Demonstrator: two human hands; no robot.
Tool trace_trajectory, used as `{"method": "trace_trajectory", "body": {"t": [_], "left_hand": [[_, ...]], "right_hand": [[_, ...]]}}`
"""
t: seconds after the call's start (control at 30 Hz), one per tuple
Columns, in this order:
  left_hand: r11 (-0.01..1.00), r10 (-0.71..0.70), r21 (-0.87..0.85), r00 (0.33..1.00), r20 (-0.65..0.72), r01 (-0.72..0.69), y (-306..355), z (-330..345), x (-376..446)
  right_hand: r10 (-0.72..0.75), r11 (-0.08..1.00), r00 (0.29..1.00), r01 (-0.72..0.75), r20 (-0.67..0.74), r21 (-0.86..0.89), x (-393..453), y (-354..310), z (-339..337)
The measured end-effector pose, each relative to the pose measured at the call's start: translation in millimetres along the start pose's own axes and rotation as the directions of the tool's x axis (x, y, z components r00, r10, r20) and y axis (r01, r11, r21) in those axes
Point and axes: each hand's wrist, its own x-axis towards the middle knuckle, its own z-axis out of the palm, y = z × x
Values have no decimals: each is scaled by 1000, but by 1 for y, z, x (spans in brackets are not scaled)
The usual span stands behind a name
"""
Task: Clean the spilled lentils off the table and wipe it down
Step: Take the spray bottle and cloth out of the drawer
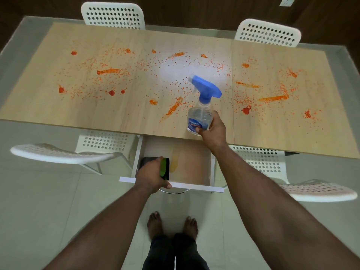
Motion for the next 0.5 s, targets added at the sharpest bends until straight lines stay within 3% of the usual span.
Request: {"method": "trace_trajectory", "body": {"t": [0.13, 0.27, 0.33, 0.4, 0.5], "left_hand": [[1000, 3, -15, 1000, -15, -3, -3, 2, -2], [997, 34, -64, 997, -65, -39, -10, -2, -14], [998, 31, -53, 992, -126, -38, -19, -9, -18], [999, 41, -3, 983, -177, -42, -25, -15, -20], [1000, 6, 8, 981, -193, -4, -42, -19, -16]], "right_hand": [[37, 998, 998, -39, -42, -47, -7, 3, 1], [169, 981, 950, -189, -261, -53, -42, 14, 8], [164, 978, 944, -194, -287, -79, -67, 24, 23], [165, 971, 967, -194, -195, -140, -84, 34, 40], [205, 942, 976, -175, 79, -286, -93, 42, 75]]}}
